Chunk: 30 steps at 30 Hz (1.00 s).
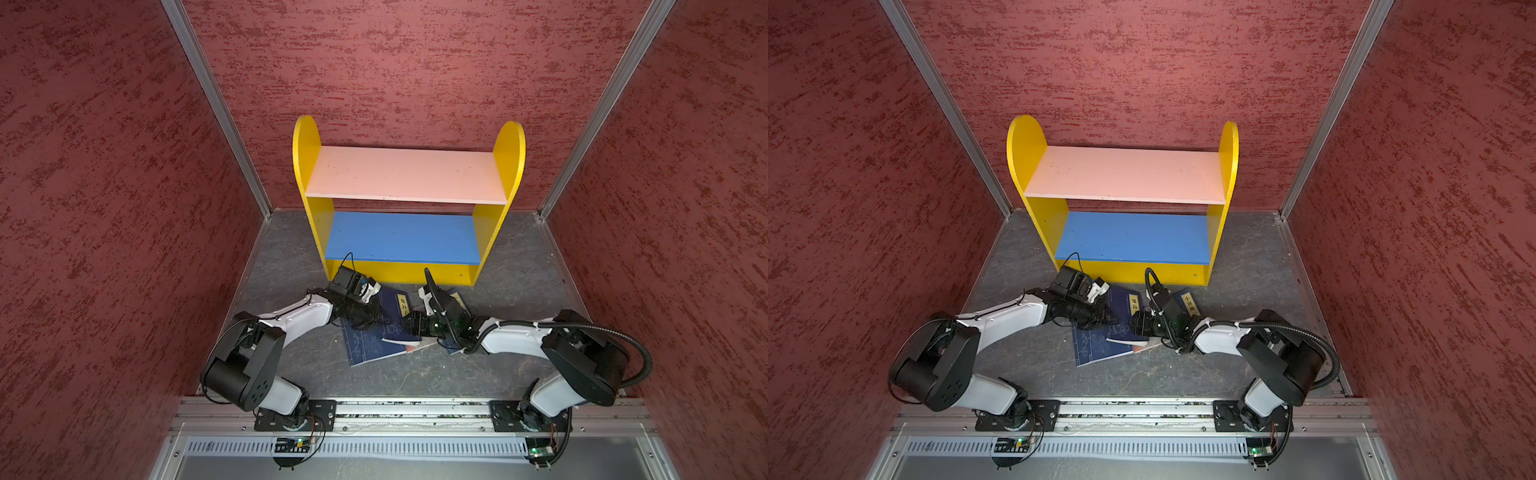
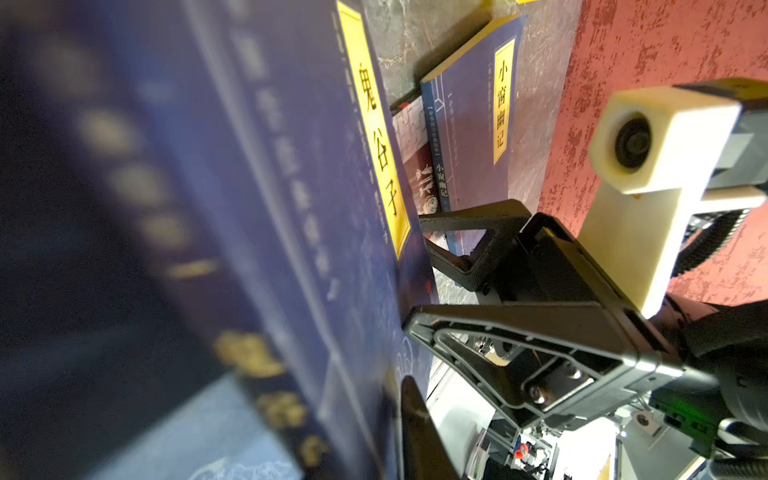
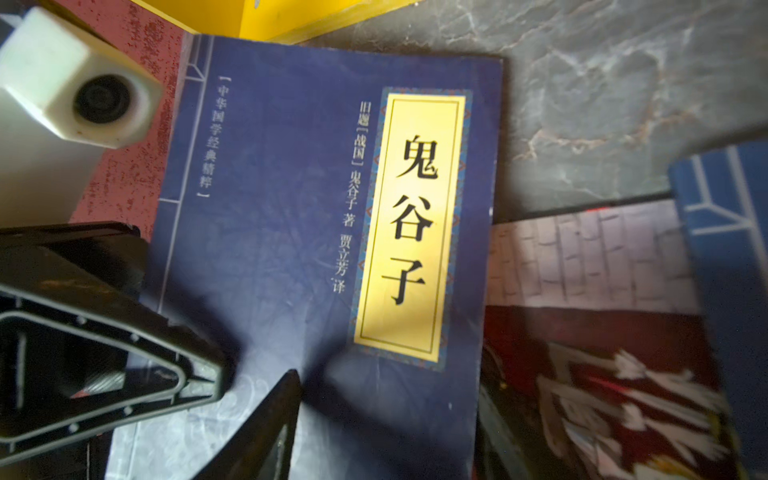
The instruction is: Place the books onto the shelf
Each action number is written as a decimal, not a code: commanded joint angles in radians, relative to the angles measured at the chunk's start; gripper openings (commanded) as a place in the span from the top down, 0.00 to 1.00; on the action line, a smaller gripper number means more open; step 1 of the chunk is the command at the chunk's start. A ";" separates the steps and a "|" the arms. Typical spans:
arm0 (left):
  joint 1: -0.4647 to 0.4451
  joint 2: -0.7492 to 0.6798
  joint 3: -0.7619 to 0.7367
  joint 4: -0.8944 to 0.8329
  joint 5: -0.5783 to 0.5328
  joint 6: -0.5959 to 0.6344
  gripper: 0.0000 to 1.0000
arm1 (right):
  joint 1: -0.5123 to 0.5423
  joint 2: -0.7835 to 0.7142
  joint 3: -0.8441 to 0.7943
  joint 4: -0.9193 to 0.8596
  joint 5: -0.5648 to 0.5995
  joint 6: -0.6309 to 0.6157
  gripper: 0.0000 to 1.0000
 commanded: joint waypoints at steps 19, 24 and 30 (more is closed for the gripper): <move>0.039 -0.205 0.118 -0.285 0.100 0.156 1.00 | 0.007 -0.333 -0.082 -0.036 0.066 0.065 0.18; 0.050 -0.285 0.150 -0.343 0.138 0.187 1.00 | 0.007 -0.465 -0.118 -0.049 0.056 0.082 0.15; 0.120 -0.347 0.207 -0.341 0.141 0.128 1.00 | 0.007 -0.563 -0.119 -0.042 0.027 0.115 0.14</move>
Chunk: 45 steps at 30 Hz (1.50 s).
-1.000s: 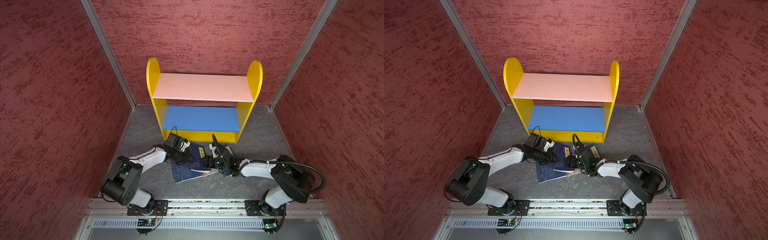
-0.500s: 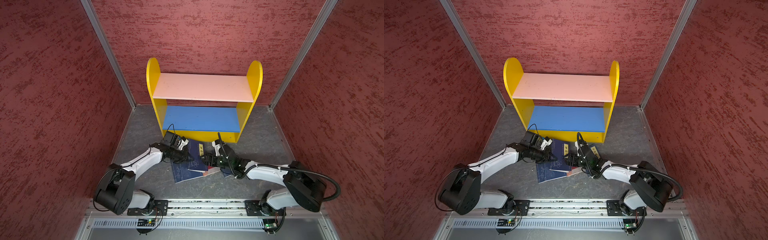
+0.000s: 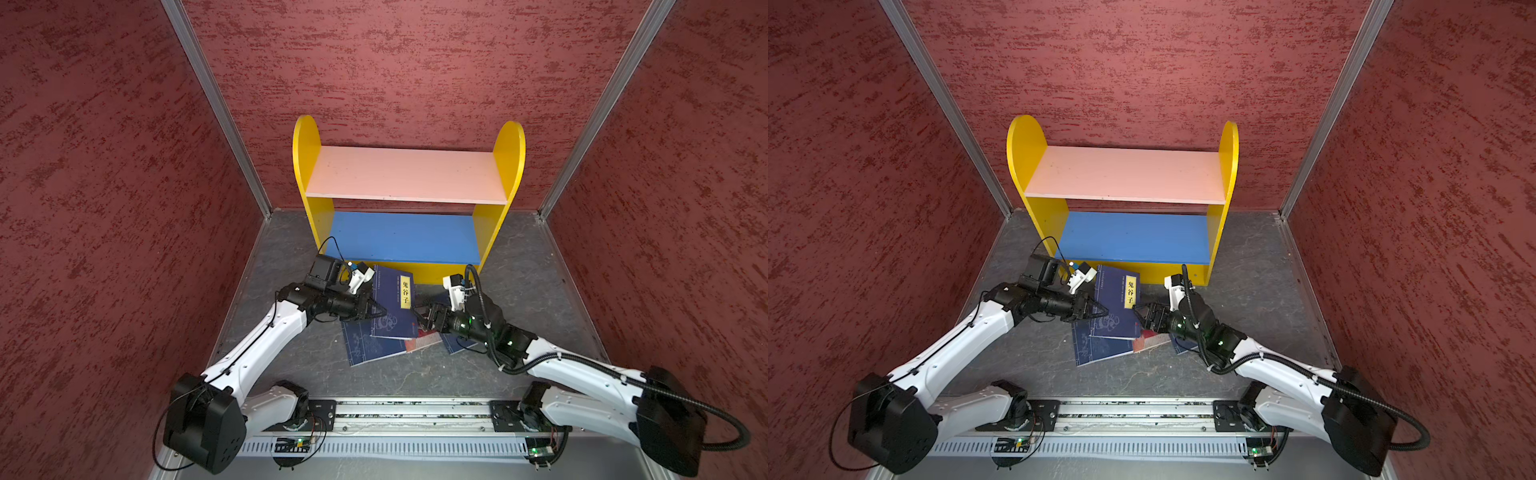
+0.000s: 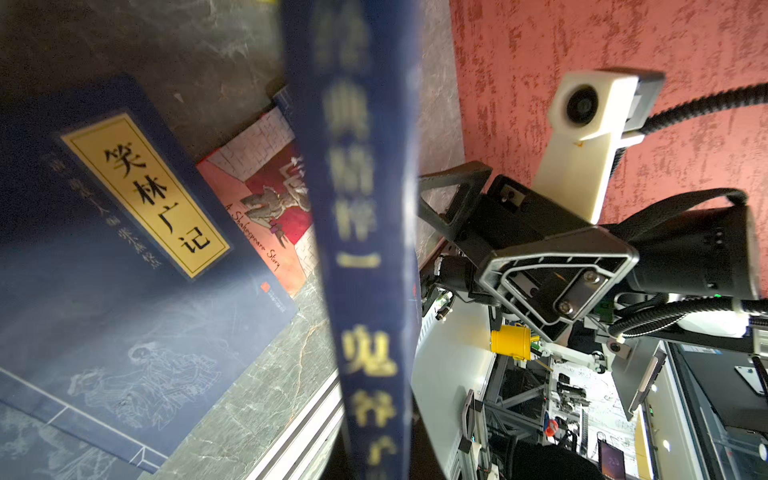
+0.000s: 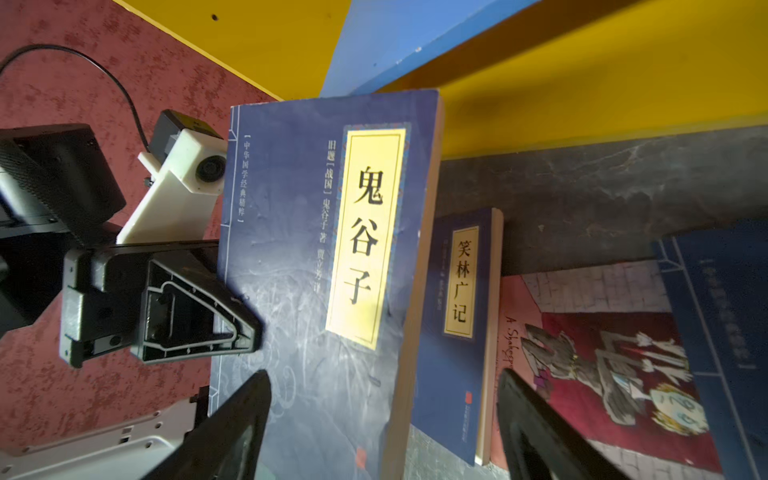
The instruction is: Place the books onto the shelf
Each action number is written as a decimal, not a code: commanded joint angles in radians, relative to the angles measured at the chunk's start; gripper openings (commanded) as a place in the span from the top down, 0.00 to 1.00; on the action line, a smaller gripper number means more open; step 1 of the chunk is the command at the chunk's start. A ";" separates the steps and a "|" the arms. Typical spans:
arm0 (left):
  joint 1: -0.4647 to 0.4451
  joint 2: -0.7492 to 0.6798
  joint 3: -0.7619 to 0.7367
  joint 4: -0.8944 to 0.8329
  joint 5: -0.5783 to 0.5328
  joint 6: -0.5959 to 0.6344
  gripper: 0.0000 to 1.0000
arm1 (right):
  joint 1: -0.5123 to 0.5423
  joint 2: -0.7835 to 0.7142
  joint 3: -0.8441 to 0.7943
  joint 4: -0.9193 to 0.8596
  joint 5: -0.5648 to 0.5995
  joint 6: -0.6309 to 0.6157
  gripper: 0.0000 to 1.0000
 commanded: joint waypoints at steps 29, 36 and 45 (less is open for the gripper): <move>0.181 -0.089 0.126 0.272 -0.196 -0.477 1.00 | 0.122 0.266 0.135 0.606 0.048 0.354 0.09; 0.189 -0.095 0.105 0.329 -0.183 -0.536 1.00 | 0.147 0.402 0.196 0.710 0.086 0.401 0.10; 0.194 -0.070 0.117 0.354 -0.175 -0.568 1.00 | 0.158 0.447 0.226 0.705 0.143 0.410 0.10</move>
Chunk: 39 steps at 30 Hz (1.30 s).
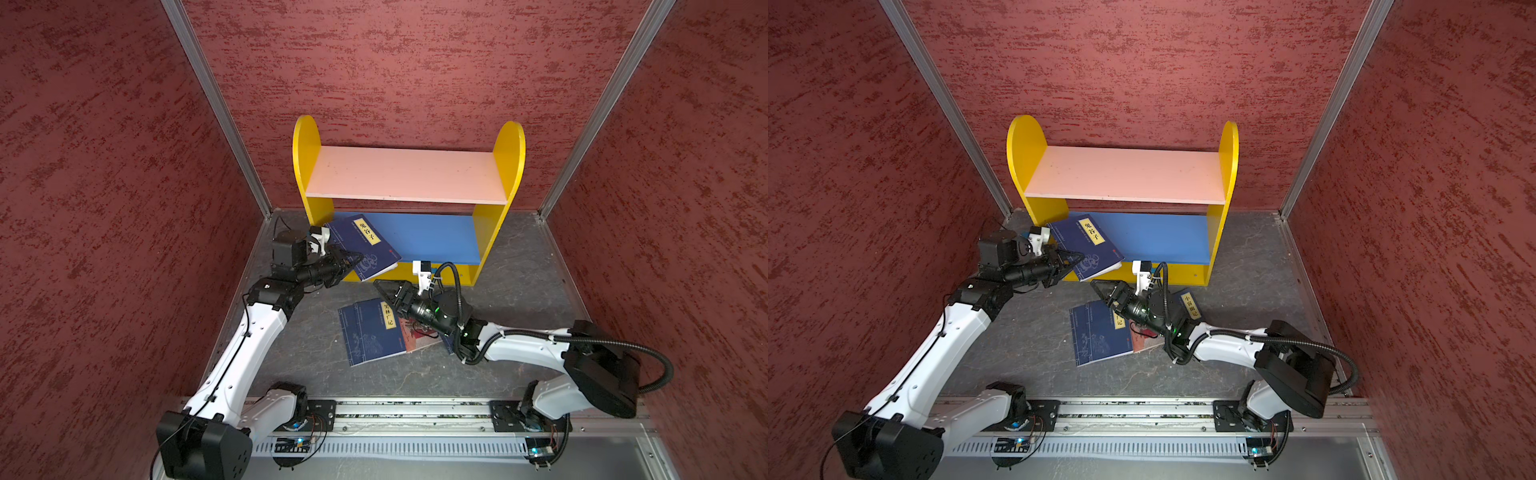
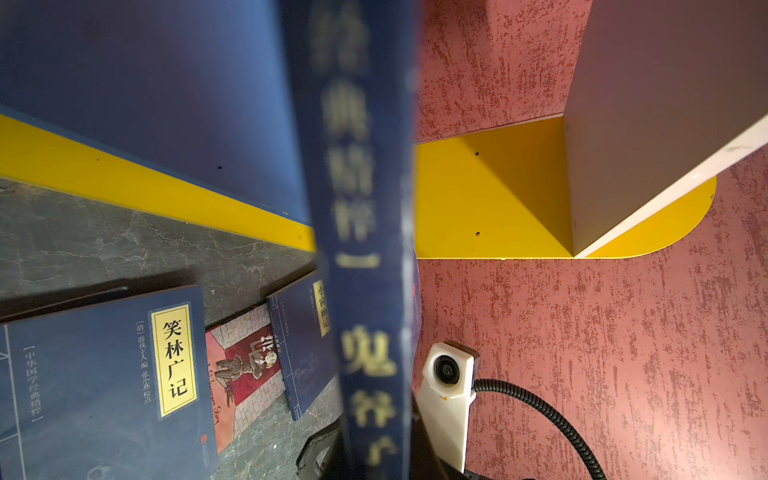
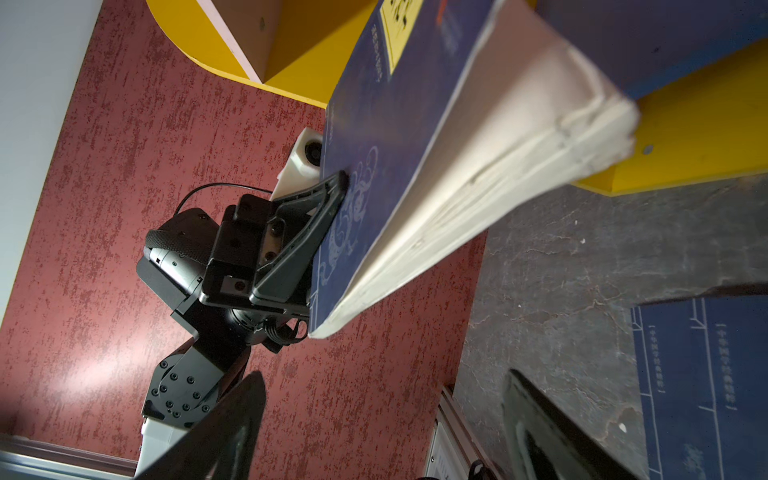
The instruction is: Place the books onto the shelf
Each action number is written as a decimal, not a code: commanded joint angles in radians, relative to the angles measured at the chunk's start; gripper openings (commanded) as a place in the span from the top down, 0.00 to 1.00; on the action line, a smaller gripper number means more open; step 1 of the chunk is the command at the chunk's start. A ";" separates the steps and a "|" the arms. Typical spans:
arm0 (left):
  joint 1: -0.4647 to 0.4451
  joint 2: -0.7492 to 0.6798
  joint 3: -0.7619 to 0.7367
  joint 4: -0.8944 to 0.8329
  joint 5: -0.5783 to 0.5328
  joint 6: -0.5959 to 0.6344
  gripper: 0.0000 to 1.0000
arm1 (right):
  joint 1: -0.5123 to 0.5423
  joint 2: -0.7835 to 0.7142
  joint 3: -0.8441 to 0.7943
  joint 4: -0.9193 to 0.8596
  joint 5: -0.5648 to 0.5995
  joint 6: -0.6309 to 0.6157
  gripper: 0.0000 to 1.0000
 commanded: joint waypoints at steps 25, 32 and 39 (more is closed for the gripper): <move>0.080 0.016 -0.050 0.173 0.088 -0.123 1.00 | -0.010 0.133 0.144 0.091 0.094 0.026 0.12; 0.080 0.000 -0.065 0.171 0.095 -0.137 1.00 | -0.015 0.171 0.159 0.163 0.118 0.026 0.19; 0.075 -0.008 -0.089 0.179 0.105 -0.160 1.00 | -0.029 0.218 0.177 0.197 0.104 0.049 0.40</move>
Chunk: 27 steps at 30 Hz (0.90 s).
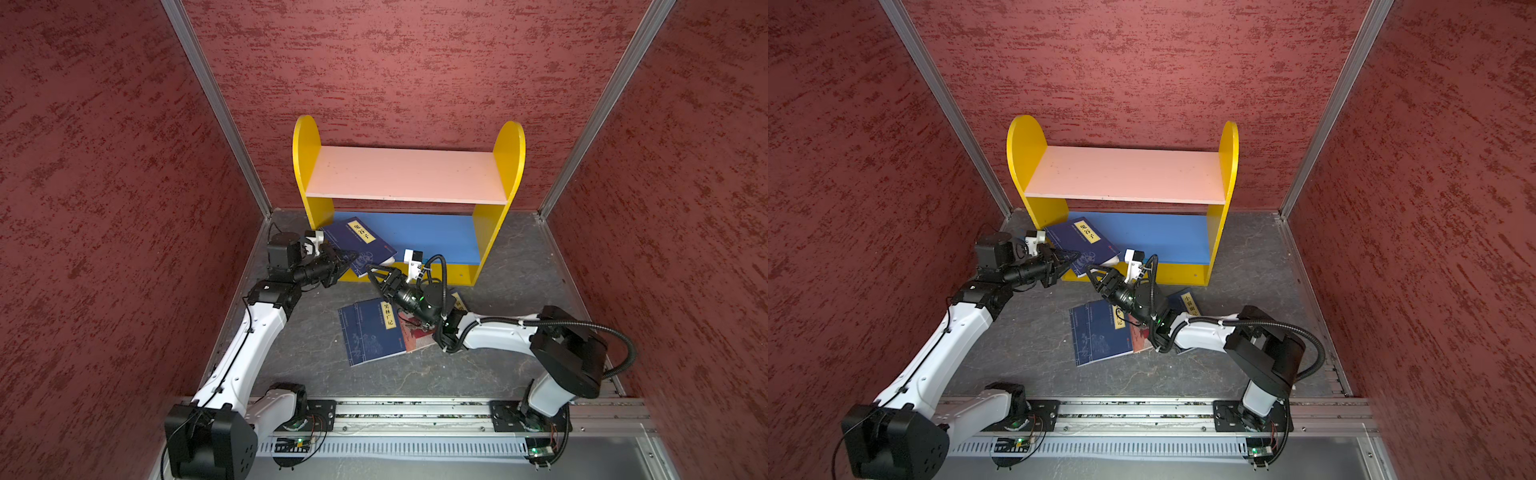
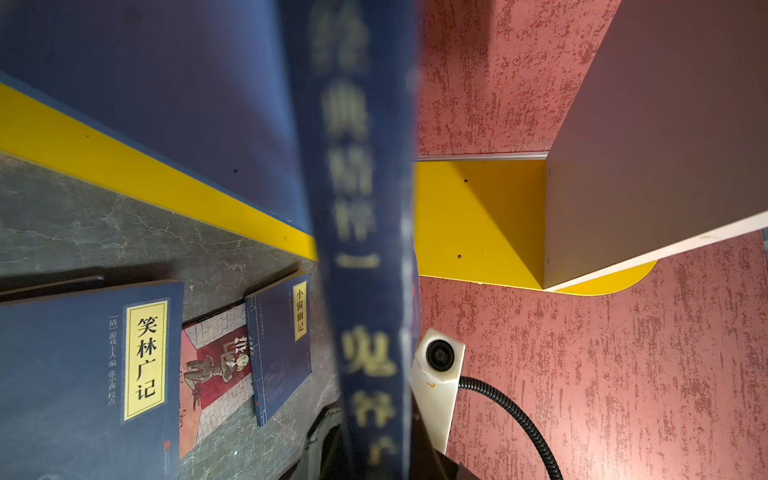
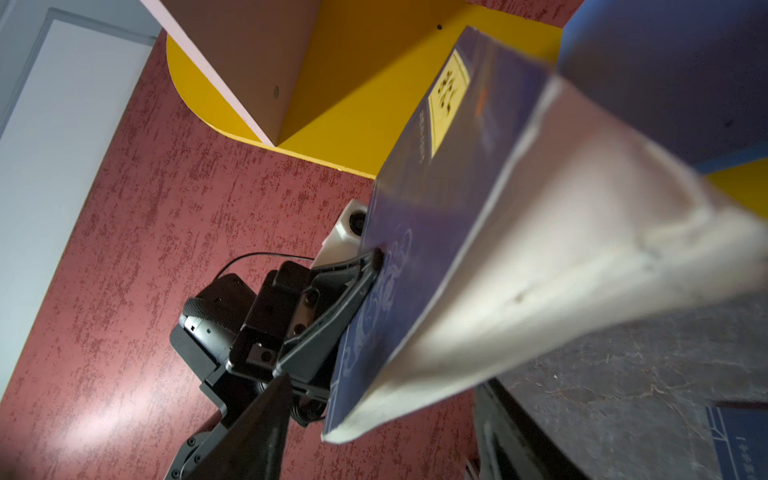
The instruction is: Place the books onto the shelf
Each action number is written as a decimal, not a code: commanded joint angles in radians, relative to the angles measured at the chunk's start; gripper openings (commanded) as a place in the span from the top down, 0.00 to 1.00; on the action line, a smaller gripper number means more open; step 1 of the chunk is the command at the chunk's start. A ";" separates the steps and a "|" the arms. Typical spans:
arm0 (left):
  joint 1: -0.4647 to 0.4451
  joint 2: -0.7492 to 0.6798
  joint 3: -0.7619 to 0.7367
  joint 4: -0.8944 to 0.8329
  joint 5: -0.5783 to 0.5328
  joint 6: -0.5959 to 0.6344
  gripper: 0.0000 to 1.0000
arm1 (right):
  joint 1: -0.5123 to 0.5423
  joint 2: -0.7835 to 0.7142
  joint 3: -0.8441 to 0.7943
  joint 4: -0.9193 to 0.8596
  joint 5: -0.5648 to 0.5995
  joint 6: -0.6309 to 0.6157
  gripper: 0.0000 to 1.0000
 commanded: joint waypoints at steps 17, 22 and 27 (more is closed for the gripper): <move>-0.012 -0.054 -0.058 0.056 0.023 -0.018 1.00 | -0.038 0.042 -0.012 0.143 -0.006 0.043 0.58; -0.021 -0.061 -0.071 0.061 0.024 -0.018 1.00 | -0.042 0.058 0.001 0.152 -0.006 0.046 0.59; -0.027 -0.069 -0.077 0.064 0.023 -0.019 1.00 | -0.048 0.078 0.012 0.162 -0.013 0.050 0.68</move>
